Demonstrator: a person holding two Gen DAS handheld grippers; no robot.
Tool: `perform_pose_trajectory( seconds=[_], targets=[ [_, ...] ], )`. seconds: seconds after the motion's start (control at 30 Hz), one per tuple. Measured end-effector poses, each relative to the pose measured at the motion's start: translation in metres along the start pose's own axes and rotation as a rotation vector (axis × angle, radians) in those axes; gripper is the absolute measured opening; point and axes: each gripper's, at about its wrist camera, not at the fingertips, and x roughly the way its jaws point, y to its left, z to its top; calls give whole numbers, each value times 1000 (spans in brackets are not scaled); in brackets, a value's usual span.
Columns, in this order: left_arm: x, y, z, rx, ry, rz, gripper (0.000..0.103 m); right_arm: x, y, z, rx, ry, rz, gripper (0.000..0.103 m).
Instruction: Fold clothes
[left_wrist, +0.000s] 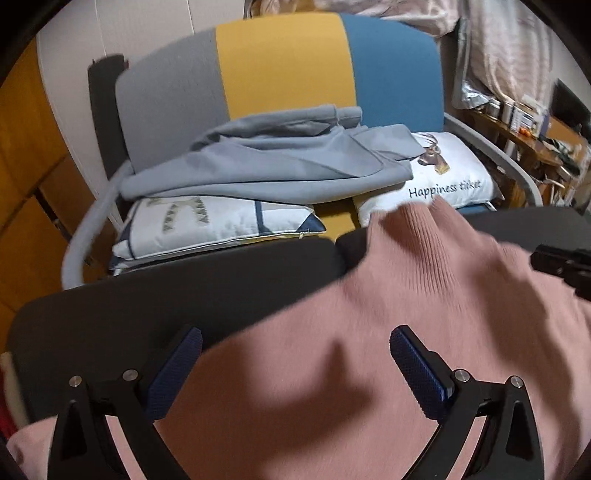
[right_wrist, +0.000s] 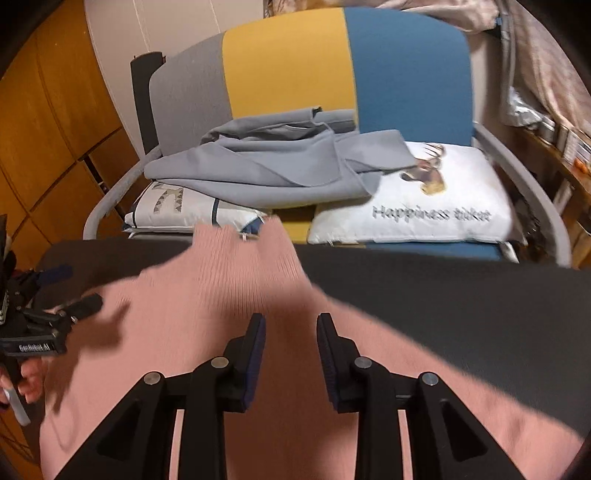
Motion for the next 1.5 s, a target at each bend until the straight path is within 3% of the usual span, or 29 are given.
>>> perform_pose_trajectory(
  seconds=[0.17,0.37,0.5,0.6,0.7,0.73,0.77,0.83,1.03,1.23,1.37,1.43,1.5],
  targets=[
    [45,-15,31,1,65,-15,103,48,5,33,-52,59,-7,29],
    [83,-30,47,17,127,-87,103,87,9,45,-130,143,-7,29],
    [91,-38,47,-1,128,-130,103,93,6,46,-94,125,4,30],
    [89,-41,48,-24,118,-176,97,93,-1,48,10,124,33,9],
    [88,-43,49,-47,109,-223,61,88,-4,50,64,117,66,5],
    [87,-44,50,-55,106,-238,35,83,-4,50,66,99,78,5],
    [84,-45,51,-71,122,-273,21,77,-4,50,69,81,92,5],
    [74,-44,53,-94,112,-267,8,60,-5,49,85,41,125,5],
    [34,-26,40,-172,39,-341,7,-8,4,27,91,-59,241,5],
    [-19,-15,-15,-204,-19,-426,7,-64,20,-47,53,-91,268,5],
    [-37,-16,-66,-176,-21,-423,7,-65,19,-100,72,-53,202,9],
    [-41,-18,-92,-173,10,-408,7,-58,16,-124,100,-2,123,24],
    [-44,-14,-116,-207,37,-409,7,-58,8,-142,171,15,89,24]
  ],
)
